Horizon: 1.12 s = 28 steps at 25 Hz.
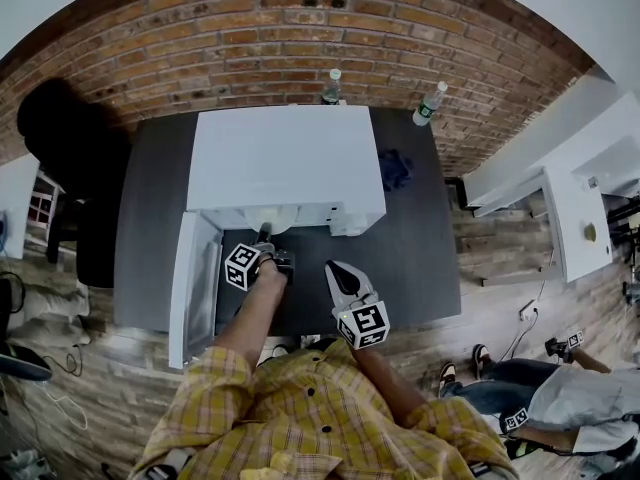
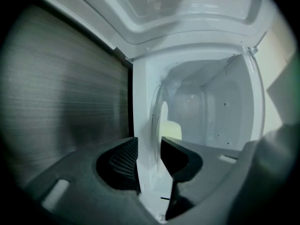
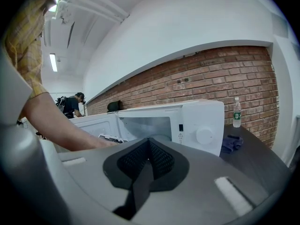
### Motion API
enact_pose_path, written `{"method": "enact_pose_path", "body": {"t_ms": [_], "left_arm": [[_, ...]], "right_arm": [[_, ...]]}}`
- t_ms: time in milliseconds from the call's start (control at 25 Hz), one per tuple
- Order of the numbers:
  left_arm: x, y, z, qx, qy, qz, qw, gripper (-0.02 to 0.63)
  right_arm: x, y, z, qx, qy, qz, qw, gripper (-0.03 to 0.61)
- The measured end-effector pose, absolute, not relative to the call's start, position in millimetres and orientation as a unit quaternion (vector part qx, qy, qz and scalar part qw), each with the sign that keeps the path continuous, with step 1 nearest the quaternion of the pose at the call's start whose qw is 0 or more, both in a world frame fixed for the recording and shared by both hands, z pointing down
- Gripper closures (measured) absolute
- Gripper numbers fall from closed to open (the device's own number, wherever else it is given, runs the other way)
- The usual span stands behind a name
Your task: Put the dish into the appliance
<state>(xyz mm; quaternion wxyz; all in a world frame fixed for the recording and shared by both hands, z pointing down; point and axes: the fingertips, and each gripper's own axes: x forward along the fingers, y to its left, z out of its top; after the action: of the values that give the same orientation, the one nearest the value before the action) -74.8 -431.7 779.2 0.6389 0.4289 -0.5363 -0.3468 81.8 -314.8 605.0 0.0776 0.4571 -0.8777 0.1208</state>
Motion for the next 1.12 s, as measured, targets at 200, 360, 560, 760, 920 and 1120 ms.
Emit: {"method": "enact_pose_path", "body": {"t_ms": [200, 360, 560, 760, 920, 1120], "left_arm": [[-76.1, -437.8, 782.2, 0.415, -0.538, -0.357, 0.641, 0.451], [-77.3, -441.2, 786.1, 0.409, -0.536, -0.363, 0.643, 0.429], [-77.8, -442.3, 788.5, 0.402, -0.535, -0.366, 0.647, 0.413], [-74.5, -440.6, 788.6, 0.410, -0.525, -0.359, 0.654, 0.413], [-70.9, -438.3, 782.3, 0.427, -0.512, -0.357, 0.654, 0.413], [-66.6, -431.0, 769.4, 0.439, -0.497, -0.361, 0.656, 0.414]], "right_arm": [[83.1, -316.4, 606.7, 0.458, -0.877, 0.124, 0.080, 0.575], [84.5, -316.4, 607.3, 0.459, -0.876, 0.124, 0.081, 0.575], [85.9, -315.7, 606.2, 0.460, -0.876, 0.124, 0.081, 0.575], [84.3, -315.2, 605.3, 0.459, -0.876, 0.123, 0.080, 0.575], [80.1, -312.8, 604.5, 0.457, -0.877, 0.123, 0.080, 0.575], [76.7, -305.7, 602.9, 0.456, -0.878, 0.121, 0.078, 0.575]]}}
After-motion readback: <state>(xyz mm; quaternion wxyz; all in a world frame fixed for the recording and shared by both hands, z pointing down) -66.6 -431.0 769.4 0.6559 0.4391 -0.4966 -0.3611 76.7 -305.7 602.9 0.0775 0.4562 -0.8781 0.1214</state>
